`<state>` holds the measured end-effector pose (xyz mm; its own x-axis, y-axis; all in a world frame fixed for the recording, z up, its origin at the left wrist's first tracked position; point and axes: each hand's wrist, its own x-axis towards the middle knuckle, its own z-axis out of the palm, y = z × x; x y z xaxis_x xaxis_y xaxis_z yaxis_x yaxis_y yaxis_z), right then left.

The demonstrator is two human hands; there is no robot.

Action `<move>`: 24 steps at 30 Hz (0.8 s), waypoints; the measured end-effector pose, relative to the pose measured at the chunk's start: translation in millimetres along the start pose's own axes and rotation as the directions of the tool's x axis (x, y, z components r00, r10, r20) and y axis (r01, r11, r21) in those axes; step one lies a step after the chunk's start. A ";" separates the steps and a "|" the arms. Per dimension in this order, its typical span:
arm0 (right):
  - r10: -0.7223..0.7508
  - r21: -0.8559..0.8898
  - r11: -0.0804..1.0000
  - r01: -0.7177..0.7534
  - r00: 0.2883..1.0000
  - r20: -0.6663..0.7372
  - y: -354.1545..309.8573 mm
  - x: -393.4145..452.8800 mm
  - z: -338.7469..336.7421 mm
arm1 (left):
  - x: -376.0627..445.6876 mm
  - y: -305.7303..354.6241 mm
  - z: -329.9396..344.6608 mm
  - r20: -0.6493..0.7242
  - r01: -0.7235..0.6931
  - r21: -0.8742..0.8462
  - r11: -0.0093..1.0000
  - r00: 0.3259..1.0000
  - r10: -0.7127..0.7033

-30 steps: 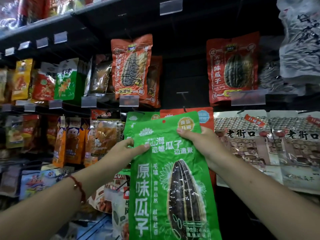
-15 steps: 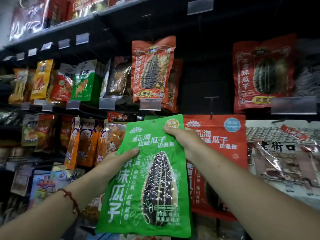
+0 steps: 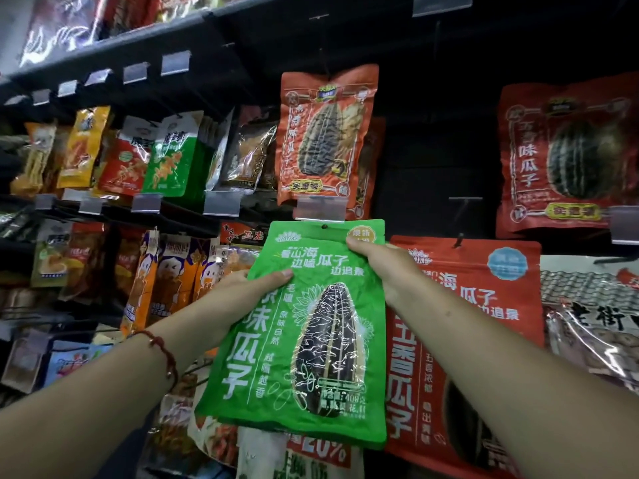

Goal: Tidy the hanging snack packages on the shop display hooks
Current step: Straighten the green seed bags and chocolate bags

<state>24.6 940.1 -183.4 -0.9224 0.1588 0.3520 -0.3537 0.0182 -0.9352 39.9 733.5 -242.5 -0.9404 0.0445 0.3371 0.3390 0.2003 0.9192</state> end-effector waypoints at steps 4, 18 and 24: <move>0.011 -0.018 1.000 -0.012 1.000 -0.024 0.8 2.7 1.5 | 9.6 -3.3 -2.6 -0.022 0.017 0.056 0.998 1.000 -0.016; -0.225 -0.403 0.900 0.166 0.969 -0.102 24.7 5.6 11.6 | 33.2 -24.7 1.5 0.004 -0.043 0.060 0.997 0.999 0.043; -0.235 -0.448 0.875 0.183 0.970 -0.062 28.2 -11.9 9.4 | 38.3 -31.3 2.4 -0.042 -0.061 0.089 0.994 0.997 0.065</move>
<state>24.2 929.4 -213.6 -0.8021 0.2108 0.5588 -0.4093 0.4874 -0.7713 -6.8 731.3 -258.8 -0.9143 0.0167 0.4047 0.3925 0.2836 0.8749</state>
